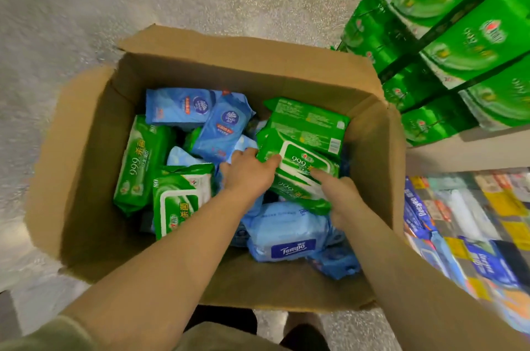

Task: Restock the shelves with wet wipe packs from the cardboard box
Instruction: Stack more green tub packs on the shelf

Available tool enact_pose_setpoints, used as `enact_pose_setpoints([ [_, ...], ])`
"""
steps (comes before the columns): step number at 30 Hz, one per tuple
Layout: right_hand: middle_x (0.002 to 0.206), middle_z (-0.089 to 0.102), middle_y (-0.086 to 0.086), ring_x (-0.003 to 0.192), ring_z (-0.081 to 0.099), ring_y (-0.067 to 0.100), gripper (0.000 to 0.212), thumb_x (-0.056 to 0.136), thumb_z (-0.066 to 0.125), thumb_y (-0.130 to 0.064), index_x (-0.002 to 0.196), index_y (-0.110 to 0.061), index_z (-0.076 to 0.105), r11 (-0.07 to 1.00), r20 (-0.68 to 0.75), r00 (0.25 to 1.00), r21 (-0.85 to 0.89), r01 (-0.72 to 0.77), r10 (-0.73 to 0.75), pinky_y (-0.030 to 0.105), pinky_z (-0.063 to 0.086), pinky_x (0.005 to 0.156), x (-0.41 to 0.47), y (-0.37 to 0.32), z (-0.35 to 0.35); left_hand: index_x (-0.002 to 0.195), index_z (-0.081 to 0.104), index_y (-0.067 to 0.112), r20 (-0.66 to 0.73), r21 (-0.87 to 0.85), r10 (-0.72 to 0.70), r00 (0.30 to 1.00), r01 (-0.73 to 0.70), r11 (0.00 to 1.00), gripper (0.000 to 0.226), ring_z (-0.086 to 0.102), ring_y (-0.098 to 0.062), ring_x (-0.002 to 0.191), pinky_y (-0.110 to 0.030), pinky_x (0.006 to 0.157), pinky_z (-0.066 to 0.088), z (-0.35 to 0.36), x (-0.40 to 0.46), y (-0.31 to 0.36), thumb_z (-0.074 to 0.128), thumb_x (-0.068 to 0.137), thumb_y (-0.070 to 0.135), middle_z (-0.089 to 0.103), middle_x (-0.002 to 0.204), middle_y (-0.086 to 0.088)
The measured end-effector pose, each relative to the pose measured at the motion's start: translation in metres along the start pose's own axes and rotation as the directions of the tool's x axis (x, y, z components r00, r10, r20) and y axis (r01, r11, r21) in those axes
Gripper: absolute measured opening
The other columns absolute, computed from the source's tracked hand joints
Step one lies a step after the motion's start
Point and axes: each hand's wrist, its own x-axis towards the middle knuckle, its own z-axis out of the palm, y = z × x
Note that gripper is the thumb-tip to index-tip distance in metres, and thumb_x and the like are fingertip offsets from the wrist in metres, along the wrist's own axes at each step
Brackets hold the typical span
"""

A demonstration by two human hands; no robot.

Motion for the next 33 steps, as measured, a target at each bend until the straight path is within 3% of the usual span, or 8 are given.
enact_pose_setpoints([
  [5,0.1,0.079,0.01,0.091,0.077,0.028,0.032,0.087,0.08,-0.022,0.115,-0.009,0.071,0.99,-0.006,0.996,0.115,0.084,-0.084,0.046,0.062,0.085,-0.041,0.019,-0.012,0.096,0.065,0.034,-0.074,-0.578,0.004,0.997,-0.046,0.815,0.046,0.067,-0.018,0.094,-0.04,0.082,0.057,-0.009,-0.034,0.005,0.077,0.059,0.059,0.064,0.108,-0.003],
  [9,0.102,0.079,0.008,0.094,0.076,0.027,0.043,0.083,0.08,-0.029,0.12,-0.011,0.067,0.952,-0.012,0.982,0.241,0.187,-0.19,0.051,0.06,0.089,-0.089,0.024,-0.029,0.093,0.066,0.031,-0.046,-0.759,0.067,0.997,-0.079,0.647,0.042,0.073,-0.021,0.088,-0.045,0.077,0.06,-0.042,-0.065,0.03,0.087,0.06,0.046,0.074,0.097,0.002],
  [11,0.104,0.078,0.008,0.092,0.076,0.027,0.038,0.085,0.077,-0.036,0.117,-0.017,0.067,0.928,-0.061,0.97,0.282,0.244,-0.237,0.055,0.061,0.084,-0.113,0.025,-0.046,0.09,0.067,0.03,-0.049,-0.791,0.126,0.991,-0.115,0.601,0.031,0.073,-0.024,0.087,-0.043,0.074,0.058,-0.061,-0.083,0.045,0.087,0.066,0.037,0.075,0.094,-0.001],
  [15,0.105,0.07,0.012,0.088,0.068,0.025,0.063,0.069,0.069,-0.067,0.108,-0.018,0.065,0.901,-0.184,0.938,0.274,0.337,-0.294,0.049,0.057,0.076,-0.155,0.017,-0.099,0.089,0.068,0.024,-0.015,-0.794,0.268,0.963,-0.174,0.582,0.022,0.068,-0.023,0.071,-0.035,0.06,0.056,-0.085,-0.135,0.081,0.083,0.074,0.022,0.073,0.084,-0.006],
  [19,0.096,0.058,0.009,0.086,0.061,0.022,0.049,0.081,0.061,-0.062,0.097,-0.016,0.055,0.854,-0.264,0.883,0.258,0.452,-0.388,0.039,0.044,0.075,-0.202,0.007,-0.18,0.087,0.071,0.021,0.048,-0.76,0.427,0.903,-0.245,0.602,0.02,0.068,-0.023,0.07,-0.041,0.07,0.057,-0.076,-0.199,0.121,0.083,0.072,0.013,0.073,0.082,-0.007],
  [23,0.099,0.07,0.002,0.086,0.068,0.02,0.04,0.085,0.072,-0.055,0.103,-0.02,0.065,0.873,-0.105,0.896,0.2,0.445,-0.432,0.036,0.052,0.077,-0.246,0.027,-0.257,0.097,0.073,0.018,0.204,-0.72,0.559,0.804,-0.263,0.642,0.028,0.068,-0.022,0.062,-0.032,0.058,0.055,-0.037,-0.272,0.163,0.082,0.072,0.009,0.074,0.082,-0.009],
  [27,0.118,0.073,0.022,0.111,0.069,0.04,0.055,0.075,0.074,-0.04,0.12,-0.009,0.073,0.82,0.017,0.926,0.472,0.324,-0.376,0.055,0.051,0.103,-0.292,0.071,-0.323,0.105,0.071,0.028,0.353,-0.656,0.62,0.701,-0.286,0.698,0.04,0.07,-0.026,0.071,-0.043,0.066,0.057,0.029,-0.344,0.2,0.085,0.069,0.016,0.076,0.094,-0.008],
  [33,0.111,0.075,0.023,0.089,0.076,0.036,0.032,0.084,0.064,-0.029,0.1,-0.008,0.082,0.58,-0.054,0.898,0.745,0.328,-0.437,0.048,0.061,0.084,-0.345,0.155,-0.419,0.127,0.053,0.029,0.477,-0.584,0.656,0.584,-0.347,0.734,0.077,0.073,-0.026,0.088,-0.038,0.068,0.058,0.142,-0.445,0.244,0.087,0.06,0.046,0.073,0.112,-0.009],
])
